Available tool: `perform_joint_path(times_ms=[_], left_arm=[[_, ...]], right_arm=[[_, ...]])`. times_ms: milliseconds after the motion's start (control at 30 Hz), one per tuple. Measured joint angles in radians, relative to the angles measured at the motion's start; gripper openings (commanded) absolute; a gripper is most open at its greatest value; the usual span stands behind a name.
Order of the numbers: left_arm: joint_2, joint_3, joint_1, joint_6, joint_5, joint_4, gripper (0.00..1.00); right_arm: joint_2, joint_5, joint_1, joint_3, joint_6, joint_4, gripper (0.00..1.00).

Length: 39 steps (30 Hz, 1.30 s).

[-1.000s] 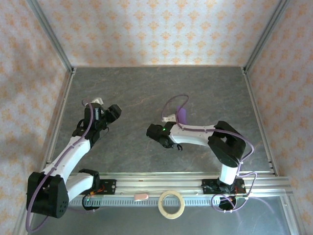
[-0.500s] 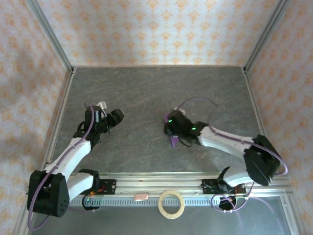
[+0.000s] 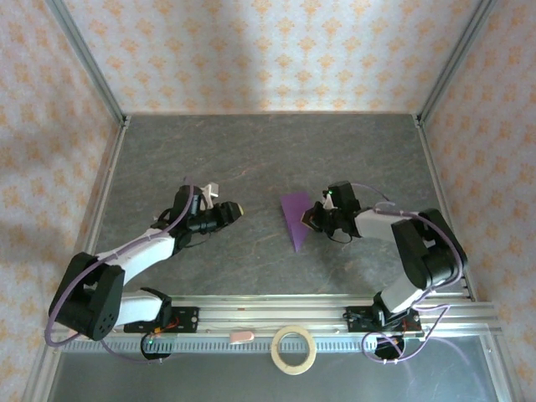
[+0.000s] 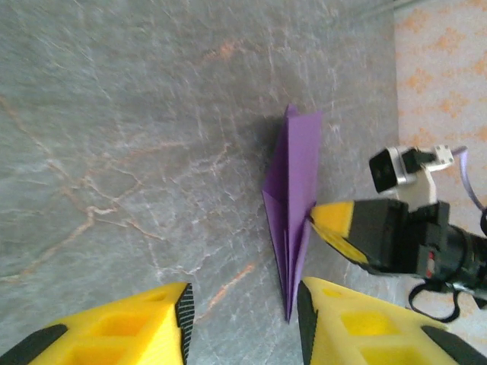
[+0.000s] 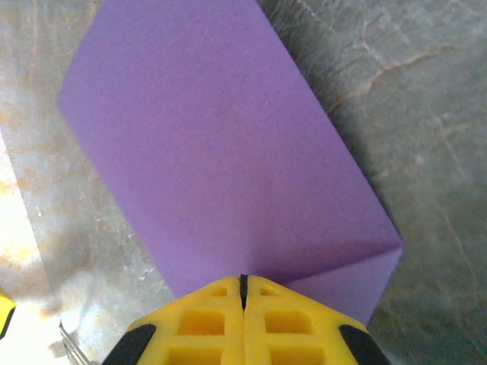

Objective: Fold a paper plane with a square sheet of paper (pick it up from the middle)

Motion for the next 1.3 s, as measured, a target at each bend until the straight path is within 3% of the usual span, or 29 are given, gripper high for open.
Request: perform_joint_path(times_ms=[233, 367, 600, 800, 967, 1300], left_arm=[[0.032, 0.013, -0.026, -0.007, 0.008, 0.034, 0.28], [0.071, 0.019, -0.033, -0.015, 0.025, 0.058, 0.19], [0.189, 0.069, -0.096, -0.042, 0.044, 0.125, 0.09], [0.337, 0.142, -0.153, -0.076, 0.052, 0.212, 0.05], [0.413, 0.193, -0.166, -0.076, 0.037, 0.206, 0.04], [0.513, 0.226, -0.193, -0.058, -0.005, 0.196, 0.03]], right_arm=[[0.055, -0.023, 0.01, 0.006, 0.029, 0.013, 0.0], [0.061, 0.002, 0.084, -0.008, 0.118, 0.069, 0.0], [0.018, 0.191, 0.254, -0.124, 0.415, 0.281, 0.0], [0.014, 0.388, 0.406, -0.176, 0.622, 0.402, 0.0], [-0.019, 0.489, 0.433, -0.229, 0.706, 0.45, 0.0], [-0.008, 0.46, 0.433, -0.204, 0.678, 0.487, 0.0]])
